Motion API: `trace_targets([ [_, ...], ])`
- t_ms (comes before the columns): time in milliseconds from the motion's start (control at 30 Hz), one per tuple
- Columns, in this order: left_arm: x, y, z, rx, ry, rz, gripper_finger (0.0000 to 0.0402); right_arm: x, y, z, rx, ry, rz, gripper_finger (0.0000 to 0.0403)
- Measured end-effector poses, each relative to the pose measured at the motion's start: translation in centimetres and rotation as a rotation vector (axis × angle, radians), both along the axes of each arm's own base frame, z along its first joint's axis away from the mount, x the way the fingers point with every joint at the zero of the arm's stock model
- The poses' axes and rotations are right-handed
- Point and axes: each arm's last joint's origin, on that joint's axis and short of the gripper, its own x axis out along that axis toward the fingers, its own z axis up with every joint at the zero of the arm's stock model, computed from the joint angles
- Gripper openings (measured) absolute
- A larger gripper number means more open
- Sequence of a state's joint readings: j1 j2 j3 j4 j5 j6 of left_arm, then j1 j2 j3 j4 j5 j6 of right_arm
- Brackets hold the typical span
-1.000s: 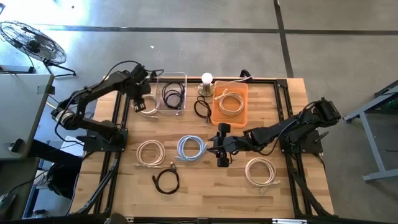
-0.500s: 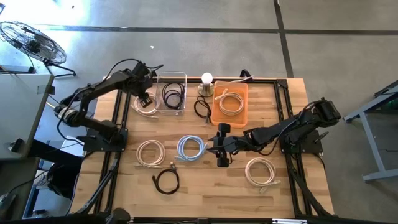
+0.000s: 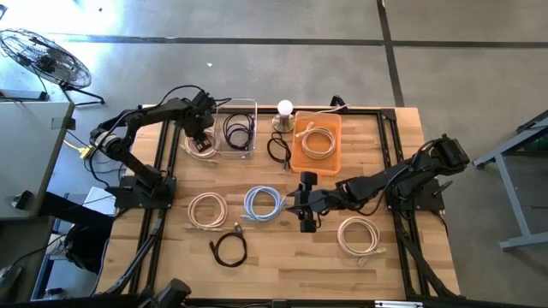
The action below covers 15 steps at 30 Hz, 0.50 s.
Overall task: Pick & Place USB Port
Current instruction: Put the light brown charger cable into the orange bin
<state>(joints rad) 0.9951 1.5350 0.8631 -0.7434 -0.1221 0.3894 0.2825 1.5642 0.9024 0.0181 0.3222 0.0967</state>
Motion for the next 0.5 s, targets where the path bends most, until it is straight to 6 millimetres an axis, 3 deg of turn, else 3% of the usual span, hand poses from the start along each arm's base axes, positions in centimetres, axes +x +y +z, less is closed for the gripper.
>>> trace_targets([
  [500,-0.01,0.25,0.01,0.044,0.032,0.006,0.0158,0.0,0.01,0.0,0.003,0.001,0.003,0.0208],
])
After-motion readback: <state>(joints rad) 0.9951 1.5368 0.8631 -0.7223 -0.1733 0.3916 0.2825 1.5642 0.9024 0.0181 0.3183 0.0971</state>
